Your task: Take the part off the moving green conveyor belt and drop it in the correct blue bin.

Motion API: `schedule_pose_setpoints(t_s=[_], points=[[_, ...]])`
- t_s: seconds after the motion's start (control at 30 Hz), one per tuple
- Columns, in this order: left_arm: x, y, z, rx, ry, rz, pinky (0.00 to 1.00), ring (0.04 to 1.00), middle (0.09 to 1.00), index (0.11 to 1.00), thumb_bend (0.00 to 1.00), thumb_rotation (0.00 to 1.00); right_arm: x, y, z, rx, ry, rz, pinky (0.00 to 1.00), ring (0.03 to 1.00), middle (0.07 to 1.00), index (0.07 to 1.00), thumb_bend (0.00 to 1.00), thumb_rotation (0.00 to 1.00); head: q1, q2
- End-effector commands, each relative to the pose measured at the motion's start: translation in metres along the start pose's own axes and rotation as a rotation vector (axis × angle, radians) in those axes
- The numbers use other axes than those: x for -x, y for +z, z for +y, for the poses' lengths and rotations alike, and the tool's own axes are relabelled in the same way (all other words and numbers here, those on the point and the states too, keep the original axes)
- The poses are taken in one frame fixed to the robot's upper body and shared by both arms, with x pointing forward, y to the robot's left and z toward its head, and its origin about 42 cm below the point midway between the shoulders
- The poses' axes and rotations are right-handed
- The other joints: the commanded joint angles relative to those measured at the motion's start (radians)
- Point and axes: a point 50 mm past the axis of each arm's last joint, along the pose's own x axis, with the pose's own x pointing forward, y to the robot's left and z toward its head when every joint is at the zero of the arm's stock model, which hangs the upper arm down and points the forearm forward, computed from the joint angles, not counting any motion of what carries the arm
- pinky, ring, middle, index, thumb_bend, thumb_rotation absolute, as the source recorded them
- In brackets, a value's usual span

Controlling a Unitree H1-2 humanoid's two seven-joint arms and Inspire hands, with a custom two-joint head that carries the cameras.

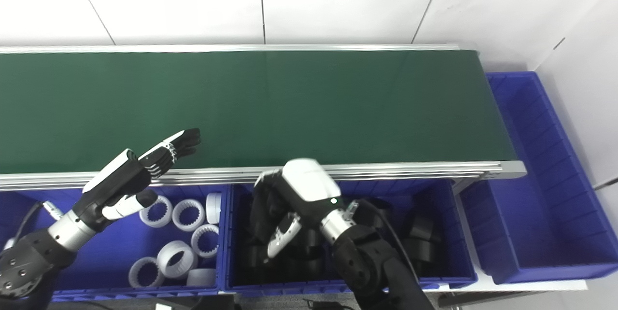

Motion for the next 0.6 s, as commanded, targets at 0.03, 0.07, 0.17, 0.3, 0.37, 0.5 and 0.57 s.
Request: schedule_pose_setpoints(t_s=[0.03,0.07,0.17,0.3,0.37,0.5,0.57], points=[[0.001,0.013,0.010,-0.030,0.011,-0.055,0.96,0.986,0.991,0.966,0.46,0.83,-0.008,0.002,-0.003,0.027,0.033,0.027,0.47,0.564,0.637,0.681,0.72,0.33,0.001,0.005],[0.001,0.014,0.010,-0.027,0.011,-0.054,0.96,0.986,0.991,0.966,0.46,0.83,-0.008,0.002,-0.001,0.028,0.051,0.041,0.47,0.568,0.643,0.686,0.73,0.34,0.001,0.005],[0.002,0.015,0.010,-0.029,0.010,-0.051,0.96,0.990,0.995,0.965,0.47,0.84,-0.008,0.001,0.002,0.027,0.089,0.068,0.57,0.677,0.730,0.734,0.74,0.53,0.000,0.007],[0.003,0.014,0.009,-0.024,0.009,-0.050,0.96,0.987,0.994,0.964,0.47,0.83,-0.006,0.000,0.001,0.020,0.099,0.076,0.61,0.713,0.758,0.758,0.73,0.63,0.000,0.007],[0.003,0.014,0.008,-0.027,0.011,-0.050,0.95,0.984,0.992,0.963,0.47,0.83,-0.005,0.000,-0.001,0.012,0.088,0.071,0.62,0.717,0.763,0.762,0.72,0.64,0.001,0.006],[0.004,0.014,0.007,-0.030,0.013,-0.049,0.95,0.982,0.989,0.964,0.47,0.83,0.002,0.003,-0.008,-0.036,0.026,0.061,0.65,0.731,0.775,0.767,0.72,0.62,0.002,0.006],[0.005,0.013,0.006,-0.027,0.011,-0.045,0.96,0.983,0.990,0.965,0.48,0.84,0.006,0.005,-0.012,-0.056,-0.011,0.040,0.67,0.750,0.791,0.778,0.69,0.67,-0.001,0.004]])
